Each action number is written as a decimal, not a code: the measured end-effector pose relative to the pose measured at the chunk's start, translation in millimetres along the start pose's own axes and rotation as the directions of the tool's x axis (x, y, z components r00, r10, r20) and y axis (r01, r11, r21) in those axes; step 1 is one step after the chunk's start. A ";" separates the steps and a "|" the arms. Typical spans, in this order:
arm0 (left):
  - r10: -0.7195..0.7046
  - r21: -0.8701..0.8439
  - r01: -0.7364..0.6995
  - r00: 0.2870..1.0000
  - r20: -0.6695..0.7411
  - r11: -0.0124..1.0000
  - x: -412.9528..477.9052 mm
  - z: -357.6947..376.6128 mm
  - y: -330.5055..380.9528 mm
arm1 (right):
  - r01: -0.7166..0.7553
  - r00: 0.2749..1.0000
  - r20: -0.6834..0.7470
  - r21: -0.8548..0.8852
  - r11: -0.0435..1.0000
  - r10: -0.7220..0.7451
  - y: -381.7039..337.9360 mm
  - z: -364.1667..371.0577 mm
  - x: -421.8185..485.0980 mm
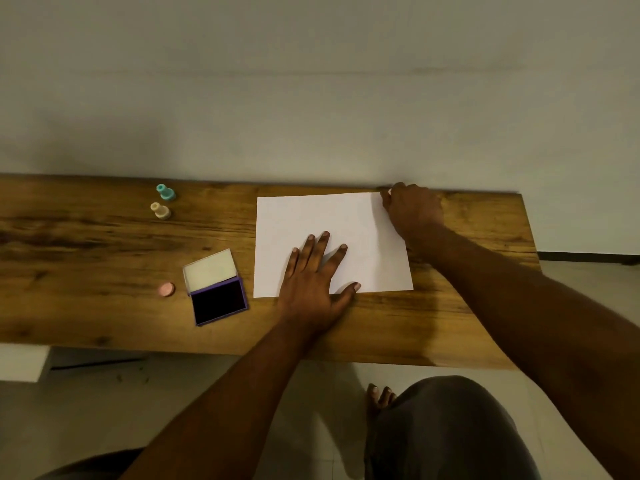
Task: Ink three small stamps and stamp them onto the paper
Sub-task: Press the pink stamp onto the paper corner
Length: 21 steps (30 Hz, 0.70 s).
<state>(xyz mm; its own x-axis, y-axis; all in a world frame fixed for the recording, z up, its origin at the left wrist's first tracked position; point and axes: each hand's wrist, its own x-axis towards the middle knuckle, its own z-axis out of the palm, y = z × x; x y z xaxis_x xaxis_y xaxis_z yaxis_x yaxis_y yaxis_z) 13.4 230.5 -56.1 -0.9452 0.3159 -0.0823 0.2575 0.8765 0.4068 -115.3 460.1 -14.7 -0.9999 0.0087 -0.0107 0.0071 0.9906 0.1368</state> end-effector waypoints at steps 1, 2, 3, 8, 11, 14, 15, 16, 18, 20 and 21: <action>0.001 0.000 -0.001 1.000 -0.001 1.000 -0.3 0.4 -0.1 | -0.020 1.000 0.005 0.063 0.998 0.020 1.7 0.5 2.2; 0.002 0.001 -0.002 1.000 0.000 1.000 -0.3 0.5 -0.1 | -0.052 0.999 0.021 0.150 0.987 0.049 5.6 -0.3 4.8; 0.004 0.006 -0.004 1.000 0.002 1.000 -0.1 0.4 -0.4 | -0.103 0.995 0.041 0.277 0.955 0.096 10.5 -2.3 7.0; 0.008 0.041 -0.008 1.000 0.014 0.999 0.2 1.3 -1.6 | -0.422 0.808 0.323 0.901 0.101 0.492 35.1 -8.2 -5.2; 0.013 0.057 -0.014 1.000 0.019 0.998 0.0 2.7 -2.4 | -0.446 0.748 0.449 0.885 -0.130 0.488 40.2 -5.7 -15.4; 0.020 0.056 -0.021 1.000 0.017 0.998 0.5 3.2 -2.6 | -0.427 0.771 0.412 0.900 -0.085 0.487 39.9 -9.4 -17.5; 0.022 0.057 -0.023 1.000 0.016 0.998 0.4 3.3 -2.3 | -0.422 0.776 0.404 0.903 -0.077 0.485 38.5 -10.3 -17.7; 0.024 0.060 -0.025 1.000 0.016 0.998 0.1 3.2 -2.1 | -0.422 0.778 0.399 0.904 -0.067 0.485 37.0 -11.0 -18.3; 0.033 0.061 -0.034 0.999 0.014 0.998 0.0 2.4 -1.5 | -0.419 0.791 0.383 0.907 -0.033 0.478 34.0 -10.8 -19.3; 0.048 0.056 -0.048 0.999 0.003 0.997 -0.1 0.7 -1.3 | -0.401 0.817 0.352 0.916 0.012 0.457 30.9 -10.3 -20.7; 0.056 0.048 -0.056 0.998 -0.006 0.997 -0.6 -0.3 -1.2 | -0.393 0.828 0.335 0.919 0.039 0.449 28.7 -10.8 -22.0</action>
<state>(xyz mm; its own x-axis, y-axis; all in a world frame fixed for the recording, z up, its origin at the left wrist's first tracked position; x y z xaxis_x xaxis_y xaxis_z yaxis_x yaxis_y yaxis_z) 13.6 229.2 -56.2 -0.9303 0.3626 -0.0543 0.3192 0.8739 0.3667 -93.3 486.9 0.1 -0.8212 0.4974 -0.2795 0.4040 0.1610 -0.9005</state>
